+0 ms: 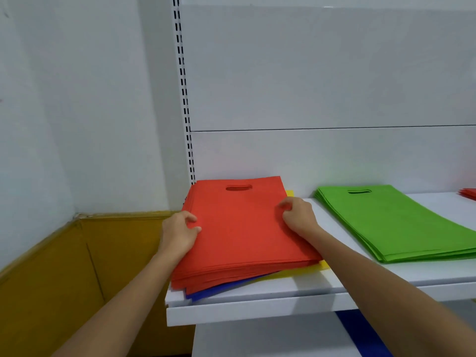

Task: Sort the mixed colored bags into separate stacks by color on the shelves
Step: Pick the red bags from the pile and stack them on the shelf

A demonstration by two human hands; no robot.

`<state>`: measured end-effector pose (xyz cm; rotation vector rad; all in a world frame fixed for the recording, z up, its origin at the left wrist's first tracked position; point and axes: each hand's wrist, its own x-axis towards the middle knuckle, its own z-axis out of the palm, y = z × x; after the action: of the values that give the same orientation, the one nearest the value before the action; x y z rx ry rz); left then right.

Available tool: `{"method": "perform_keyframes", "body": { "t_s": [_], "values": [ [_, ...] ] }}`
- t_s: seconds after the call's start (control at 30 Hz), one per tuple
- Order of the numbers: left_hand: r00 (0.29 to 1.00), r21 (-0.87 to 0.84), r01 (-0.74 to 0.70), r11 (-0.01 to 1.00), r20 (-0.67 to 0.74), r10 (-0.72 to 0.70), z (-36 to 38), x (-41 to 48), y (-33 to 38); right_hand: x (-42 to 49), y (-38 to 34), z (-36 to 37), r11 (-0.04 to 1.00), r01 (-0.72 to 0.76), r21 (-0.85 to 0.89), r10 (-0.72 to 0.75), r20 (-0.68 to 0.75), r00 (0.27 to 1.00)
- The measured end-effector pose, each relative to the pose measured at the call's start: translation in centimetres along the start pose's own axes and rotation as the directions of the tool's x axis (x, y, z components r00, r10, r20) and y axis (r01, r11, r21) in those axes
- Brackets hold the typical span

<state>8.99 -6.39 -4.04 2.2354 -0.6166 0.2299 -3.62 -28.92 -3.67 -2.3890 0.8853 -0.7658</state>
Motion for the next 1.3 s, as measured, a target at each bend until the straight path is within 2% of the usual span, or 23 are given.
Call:
{"method": "perform_keyframes", "body": {
  "t_s": [0.1, 0.27, 0.4, 0.6, 0.73, 0.9, 1.17, 1.3],
  "values": [
    [0.998, 0.000, 0.037, 0.999, 0.048, -0.037, -0.7, 0.2, 0.0, 0.5, -0.4, -0.8, 0.997, -0.066, 0.050, 0.063, 0.063, 0.996],
    [0.999, 0.024, 0.017, 1.000, 0.047, -0.018, -1.1, 0.1, -0.3, 0.5, -0.9, -0.7, 0.996, -0.059, 0.063, 0.057, 0.028, 0.998],
    [0.999, 0.054, -0.034, 0.998, 0.029, 0.032, -1.2, -0.2, -0.1, 0.1, -1.1, -1.2, 0.995, -0.075, 0.070, 0.071, 0.054, 0.996],
    [0.969, 0.103, -0.245, 0.964, 0.056, 0.240, -0.4, -0.6, 2.2, -0.6, 0.1, -4.4, 0.990, 0.004, -0.138, -0.012, -0.059, 0.998],
    [0.919, 0.123, -0.391, 0.912, 0.102, 0.380, 2.2, -0.8, 6.1, -1.5, 2.7, -9.3, 0.979, -0.030, -0.202, 0.003, -0.136, 0.991],
    [0.848, 0.030, -0.514, 0.857, 0.171, 0.502, 7.1, -2.4, 13.7, -4.2, 7.8, -17.7, 0.973, -0.133, -0.190, 0.084, -0.243, 0.966],
    [0.694, -0.181, -0.663, 0.727, 0.217, 0.687, 17.0, -10.6, 29.6, -11.2, 20.4, -32.6, 0.912, -0.333, -0.239, 0.192, -0.468, 0.862],
    [0.592, -0.284, -0.709, 0.646, 0.258, 0.764, 22.5, -17.1, 38.0, -16.4, 27.2, -40.4, 0.864, -0.423, -0.272, 0.223, -0.547, 0.807]
  ]
}}
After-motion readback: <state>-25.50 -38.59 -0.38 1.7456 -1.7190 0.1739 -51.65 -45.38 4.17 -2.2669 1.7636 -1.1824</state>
